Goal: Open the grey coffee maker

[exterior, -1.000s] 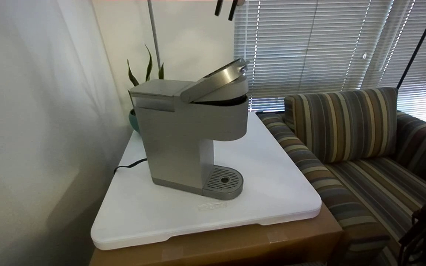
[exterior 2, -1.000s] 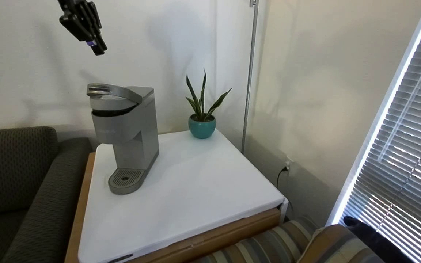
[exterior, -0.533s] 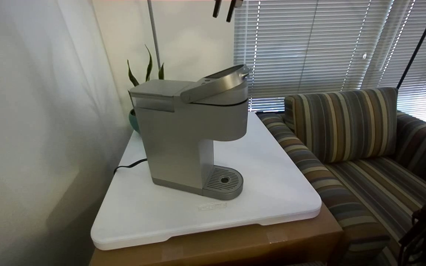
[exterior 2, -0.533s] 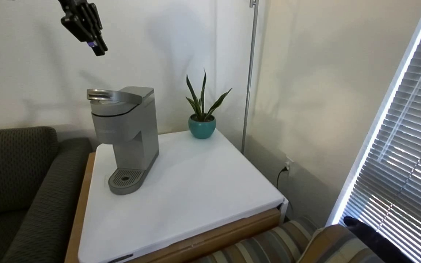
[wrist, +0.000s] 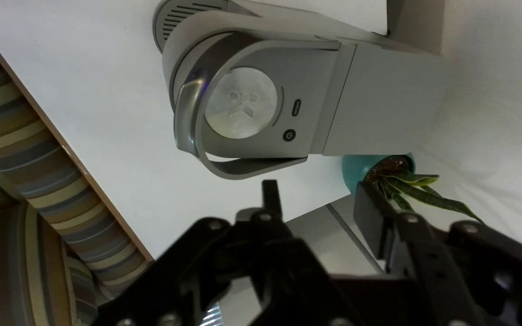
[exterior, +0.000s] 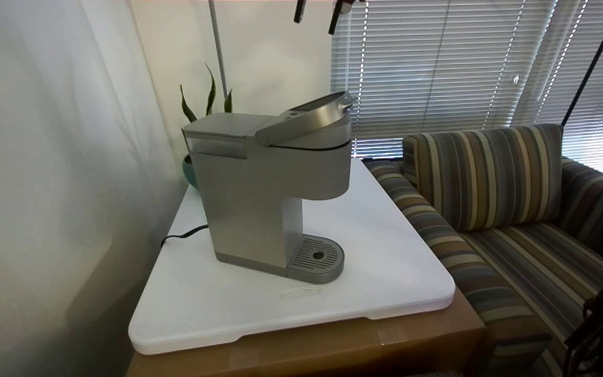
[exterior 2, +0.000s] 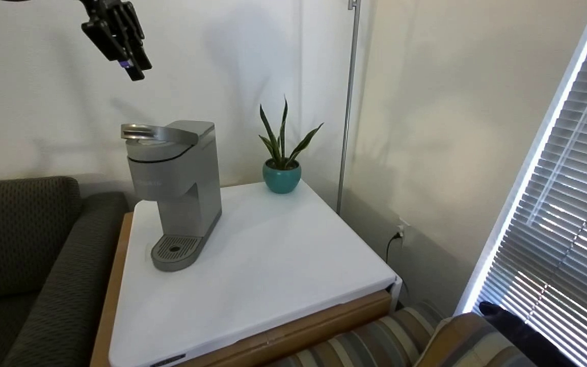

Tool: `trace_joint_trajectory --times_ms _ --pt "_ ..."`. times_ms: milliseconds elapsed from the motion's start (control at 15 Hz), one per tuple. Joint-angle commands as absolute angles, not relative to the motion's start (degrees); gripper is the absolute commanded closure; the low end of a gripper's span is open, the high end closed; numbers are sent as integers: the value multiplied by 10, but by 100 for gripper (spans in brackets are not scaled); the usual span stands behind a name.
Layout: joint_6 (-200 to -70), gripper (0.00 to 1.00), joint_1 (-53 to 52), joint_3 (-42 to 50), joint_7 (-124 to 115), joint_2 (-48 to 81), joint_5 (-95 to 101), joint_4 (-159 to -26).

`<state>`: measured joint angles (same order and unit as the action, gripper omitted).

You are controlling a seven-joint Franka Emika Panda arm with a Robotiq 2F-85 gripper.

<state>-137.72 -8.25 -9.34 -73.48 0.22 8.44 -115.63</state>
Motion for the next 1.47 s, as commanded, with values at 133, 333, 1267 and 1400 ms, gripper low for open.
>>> trace_joint_trajectory --times_ms 133,333,1267,1400 --pt "-1370 7 -81 -87 -840 -28 184 -1186" --pt "-1350 0 -77 -89 -920 -46 241 -1214" --pt "-1380 0 -82 -111 -1016 -49 222 -1316" --pt "-1378 0 -81 -110 -1023 -54 218 -1332"
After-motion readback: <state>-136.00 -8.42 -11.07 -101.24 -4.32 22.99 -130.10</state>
